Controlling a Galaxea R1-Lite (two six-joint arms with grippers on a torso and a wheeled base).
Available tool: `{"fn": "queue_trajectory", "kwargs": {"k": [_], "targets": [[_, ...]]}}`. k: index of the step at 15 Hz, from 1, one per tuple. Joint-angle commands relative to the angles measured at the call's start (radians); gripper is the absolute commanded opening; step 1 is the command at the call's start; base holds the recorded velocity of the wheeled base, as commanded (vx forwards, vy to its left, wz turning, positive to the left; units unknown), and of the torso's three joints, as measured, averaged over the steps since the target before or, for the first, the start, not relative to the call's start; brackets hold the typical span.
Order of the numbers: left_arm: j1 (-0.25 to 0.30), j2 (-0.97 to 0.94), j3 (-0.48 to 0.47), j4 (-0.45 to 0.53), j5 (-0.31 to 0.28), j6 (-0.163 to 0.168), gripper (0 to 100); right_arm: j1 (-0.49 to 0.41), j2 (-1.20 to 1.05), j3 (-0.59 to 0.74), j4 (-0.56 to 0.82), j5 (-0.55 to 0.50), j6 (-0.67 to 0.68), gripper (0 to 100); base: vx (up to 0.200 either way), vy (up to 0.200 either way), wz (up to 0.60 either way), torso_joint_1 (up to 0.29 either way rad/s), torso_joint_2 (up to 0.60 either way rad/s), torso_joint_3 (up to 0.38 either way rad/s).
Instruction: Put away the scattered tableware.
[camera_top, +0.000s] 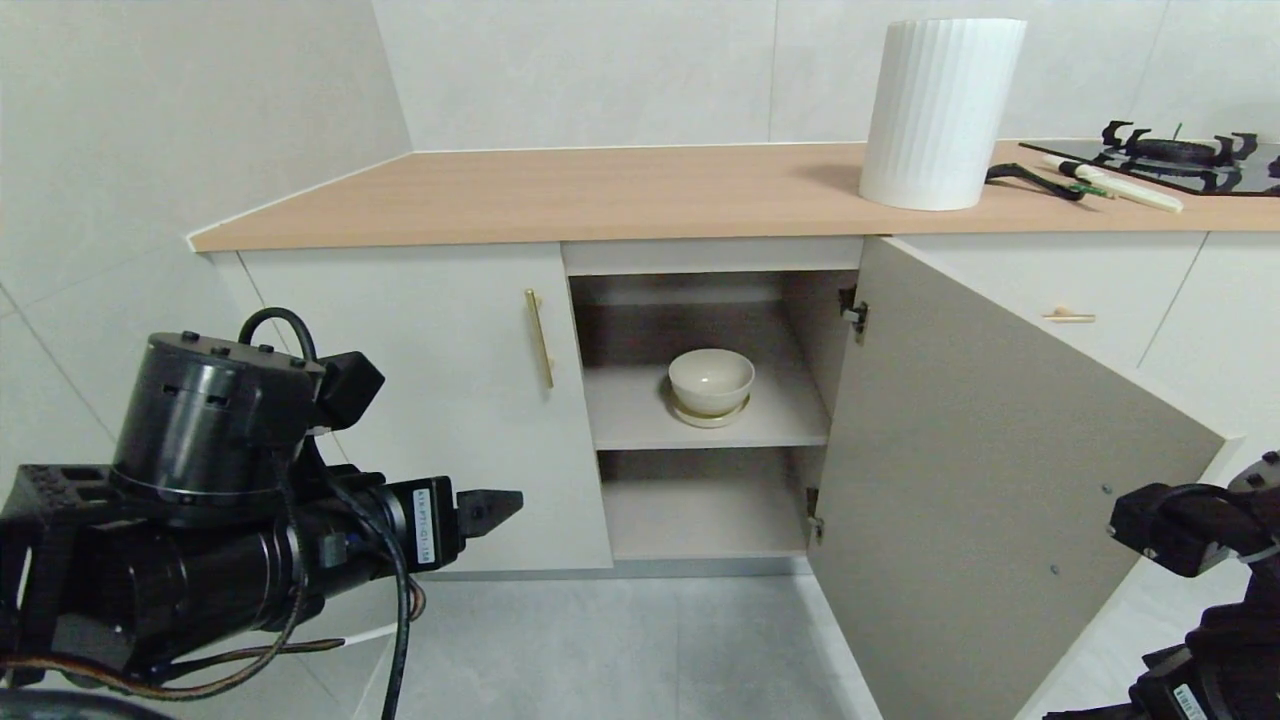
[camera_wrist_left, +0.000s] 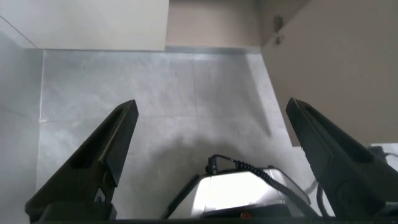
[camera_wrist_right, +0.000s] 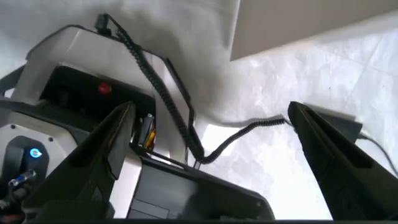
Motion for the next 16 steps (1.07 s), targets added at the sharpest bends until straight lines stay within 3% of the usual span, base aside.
{"fn": "queue_trajectory", "kwargs": {"k": [1,3,6,9,12,13,16], "targets": [[-0.001,0.002,0.0,-0.002,0.0,-0.001,100,0.0,-0.004,0.0,0.004,0.0,0.0,100,0.0,0.0,0.0,0.0,0.0,0.0],[-0.001,0.002,0.0,-0.002,0.0,-0.001,100,0.0,-0.004,0.0,0.004,0.0,0.0,100,0.0,0.0,0.0,0.0,0.0,0.0],[-0.001,0.002,-0.002,-0.002,0.0,-0.002,100,-0.018,0.001,-0.001,0.004,-0.003,0.0,100,-0.2,0.0,0.0,0.006,0.0,0.004],[-0.001,0.004,-0.002,-0.002,0.0,-0.001,100,-0.021,-0.002,-0.001,0.004,-0.024,0.0,100,0.0,0.0,0.0,0.0,0.0,0.0],[-0.001,0.004,-0.002,-0.002,0.0,-0.001,100,-0.061,0.025,-0.004,-0.003,-0.109,0.002,100,0.0,0.0,0.0,0.0,0.0,0.0],[-0.001,0.005,-0.002,-0.002,0.0,-0.001,100,-0.126,0.028,-0.023,-0.003,-0.173,0.002,100,0.0,0.0,0.0,0.0,0.0,0.0],[-0.001,0.005,-0.002,-0.002,0.0,-0.001,100,-0.261,0.027,-0.073,0.002,-0.178,-0.003,100,0.0,0.0,0.0,0.0,0.0,0.0]]}}
